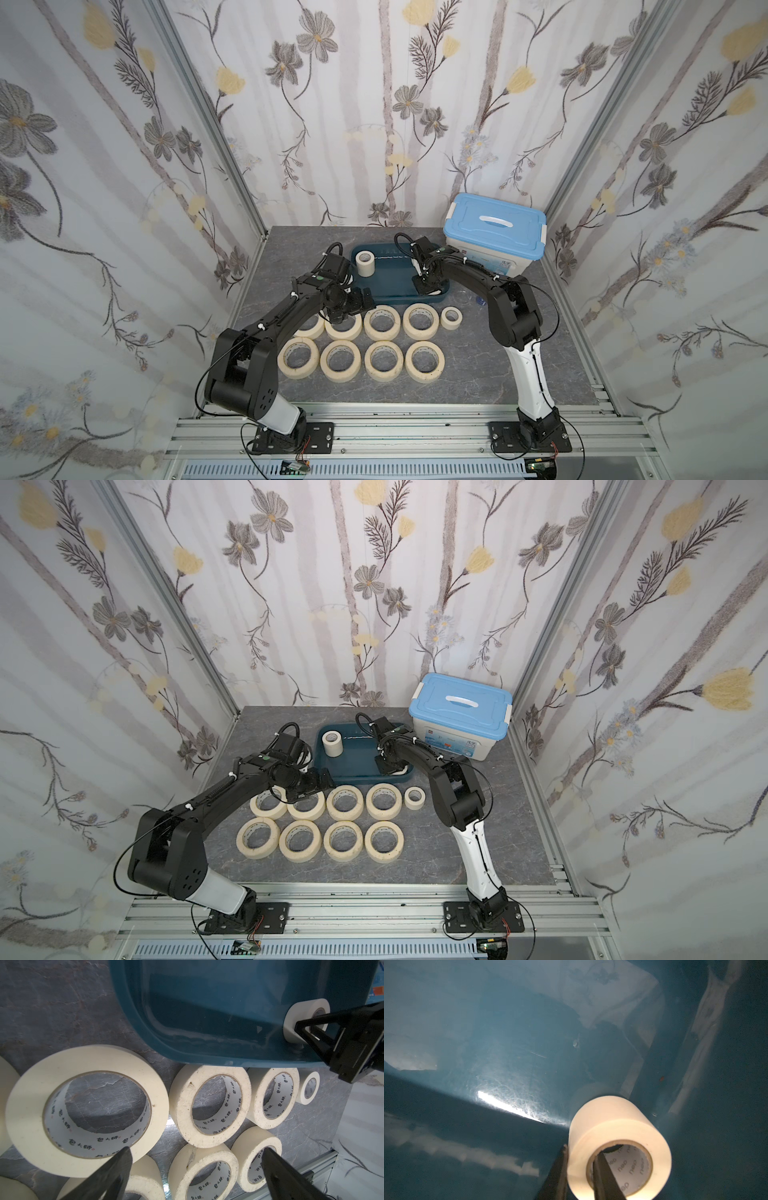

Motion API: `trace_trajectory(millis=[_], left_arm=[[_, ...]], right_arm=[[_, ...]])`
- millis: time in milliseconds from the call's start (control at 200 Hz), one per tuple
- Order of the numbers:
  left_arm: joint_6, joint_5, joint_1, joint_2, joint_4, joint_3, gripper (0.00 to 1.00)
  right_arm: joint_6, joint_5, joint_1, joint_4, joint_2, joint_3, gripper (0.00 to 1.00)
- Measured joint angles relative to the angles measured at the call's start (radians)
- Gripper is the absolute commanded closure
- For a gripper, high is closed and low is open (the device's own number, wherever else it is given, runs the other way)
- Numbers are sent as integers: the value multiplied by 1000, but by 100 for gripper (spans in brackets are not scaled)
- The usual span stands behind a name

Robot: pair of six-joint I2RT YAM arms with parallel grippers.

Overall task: Take out the art tape in the storage box
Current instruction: Pick up the art tape from the storage box.

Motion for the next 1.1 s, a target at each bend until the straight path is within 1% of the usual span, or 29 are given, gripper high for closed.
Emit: trace_trajectory(millis=[280,495,625,899,1099], left_arm=[[-1,-4,0,-27,-2,-6,0],[-1,-6,0,-67,-7,-21,0],[-2,-8,0,-86,-8,-31,0],[-4,-22,0,-114,-14,-35,0],[-4,-25,0,-130,-22,-35,0]], right_arm=[[-3,0,3,-7,-94,-17,80],[-3,0,10,-16,-214,-90,80],[2,0,16,-27,-310,-166,80],[55,-8,45,-40,-521,-390,80],[98,-9,67,-38,-625,-532,80]])
